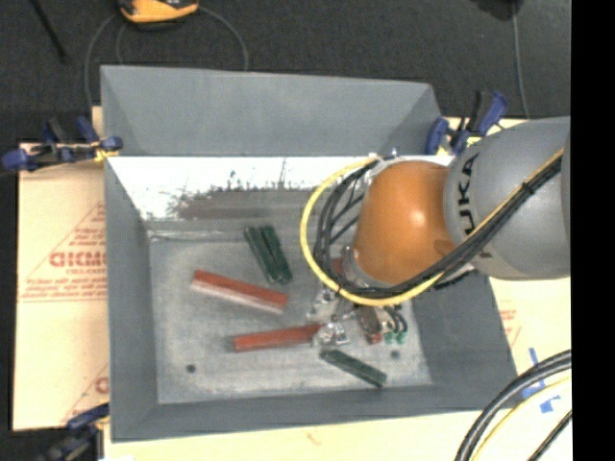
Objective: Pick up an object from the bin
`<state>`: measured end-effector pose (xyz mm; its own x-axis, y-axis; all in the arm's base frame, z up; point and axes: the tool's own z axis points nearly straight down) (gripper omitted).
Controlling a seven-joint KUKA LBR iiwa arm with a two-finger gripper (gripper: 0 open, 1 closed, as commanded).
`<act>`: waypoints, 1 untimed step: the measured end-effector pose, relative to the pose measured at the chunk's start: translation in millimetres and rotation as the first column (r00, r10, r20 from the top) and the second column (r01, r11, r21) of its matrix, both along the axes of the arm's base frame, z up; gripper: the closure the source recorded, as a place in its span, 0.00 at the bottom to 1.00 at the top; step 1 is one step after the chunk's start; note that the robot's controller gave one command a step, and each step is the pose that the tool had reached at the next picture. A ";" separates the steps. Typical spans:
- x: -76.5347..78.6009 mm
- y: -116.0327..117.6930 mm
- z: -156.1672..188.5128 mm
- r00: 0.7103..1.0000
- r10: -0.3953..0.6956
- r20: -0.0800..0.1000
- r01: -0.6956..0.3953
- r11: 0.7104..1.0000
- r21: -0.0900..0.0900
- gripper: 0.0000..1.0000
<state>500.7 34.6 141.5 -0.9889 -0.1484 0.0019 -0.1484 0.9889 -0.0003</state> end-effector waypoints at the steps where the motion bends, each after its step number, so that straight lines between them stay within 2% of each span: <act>1: 3.0 -0.2 35.7 1.000 0.001 0.007 -0.001 1.000 -0.001 1.00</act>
Offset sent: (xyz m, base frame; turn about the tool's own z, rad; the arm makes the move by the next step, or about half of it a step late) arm -0.0033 0.0015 0.0620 -0.0169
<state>503.8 34.4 177.2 -0.9888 -0.1495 -0.0052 -0.1494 0.9888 -0.0021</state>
